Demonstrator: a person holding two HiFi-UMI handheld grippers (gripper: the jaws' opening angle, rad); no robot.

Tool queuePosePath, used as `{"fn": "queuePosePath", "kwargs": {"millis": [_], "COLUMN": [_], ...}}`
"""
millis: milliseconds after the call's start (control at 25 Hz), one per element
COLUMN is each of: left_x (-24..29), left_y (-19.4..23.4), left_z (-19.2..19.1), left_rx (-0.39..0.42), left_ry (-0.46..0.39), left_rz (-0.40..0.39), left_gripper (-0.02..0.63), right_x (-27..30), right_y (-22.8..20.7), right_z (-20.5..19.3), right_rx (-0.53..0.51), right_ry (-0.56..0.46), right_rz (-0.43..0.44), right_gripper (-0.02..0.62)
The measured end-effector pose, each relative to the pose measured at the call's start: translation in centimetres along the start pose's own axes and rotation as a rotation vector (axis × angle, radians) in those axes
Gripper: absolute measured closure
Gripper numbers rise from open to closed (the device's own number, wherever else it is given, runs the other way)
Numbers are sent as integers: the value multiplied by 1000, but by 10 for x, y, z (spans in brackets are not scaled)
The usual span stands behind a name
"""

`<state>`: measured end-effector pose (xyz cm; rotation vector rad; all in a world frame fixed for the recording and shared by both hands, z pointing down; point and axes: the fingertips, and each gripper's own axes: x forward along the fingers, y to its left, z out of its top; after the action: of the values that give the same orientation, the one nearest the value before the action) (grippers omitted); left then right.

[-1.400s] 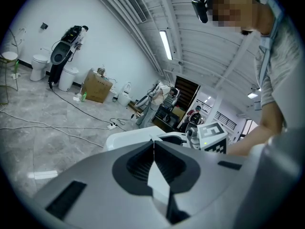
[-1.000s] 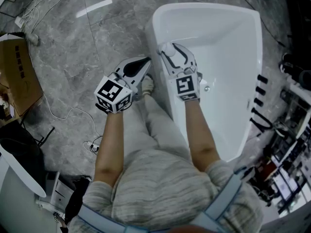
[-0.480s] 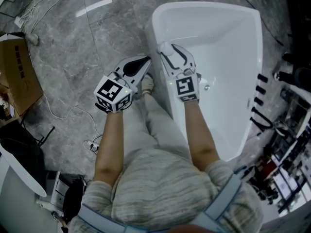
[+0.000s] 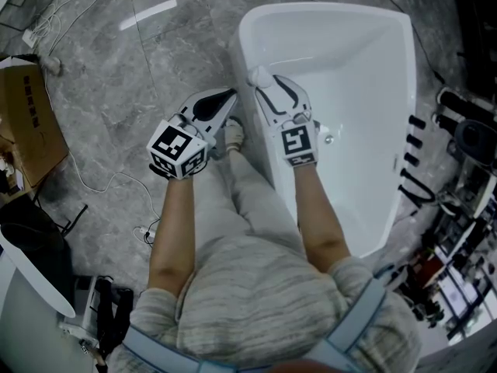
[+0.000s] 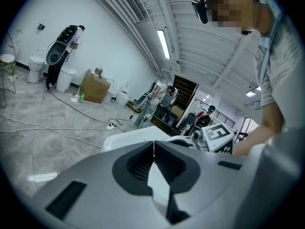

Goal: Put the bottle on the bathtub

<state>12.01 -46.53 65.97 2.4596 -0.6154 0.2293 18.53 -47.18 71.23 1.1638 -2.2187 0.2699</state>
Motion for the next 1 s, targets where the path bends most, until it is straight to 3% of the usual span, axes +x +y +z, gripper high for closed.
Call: {"fn": "queuePosePath", "kwargs": {"millis": [240, 480, 840, 1000], "left_x": [-6, -19, -46, -62], "left_y": [-9, -23, -72, -89], "left_z": [9, 37, 84, 93], "left_rx": [34, 83, 174, 198], "left_ry": [18, 19, 22, 30], "left_rz": [-6, -12, -47, -59], "left_gripper": [603, 603, 603, 603], "right_x": [-27, -57, -104, -124], "right_y": [-3, -13, 12, 27], "right_z": [8, 41, 113, 140], "right_rx": [46, 55, 67, 13], "right_ry": [-16, -60, -164, -196], "right_rz": [-17, -48, 11, 63], "right_gripper": [437, 437, 437, 439]}}
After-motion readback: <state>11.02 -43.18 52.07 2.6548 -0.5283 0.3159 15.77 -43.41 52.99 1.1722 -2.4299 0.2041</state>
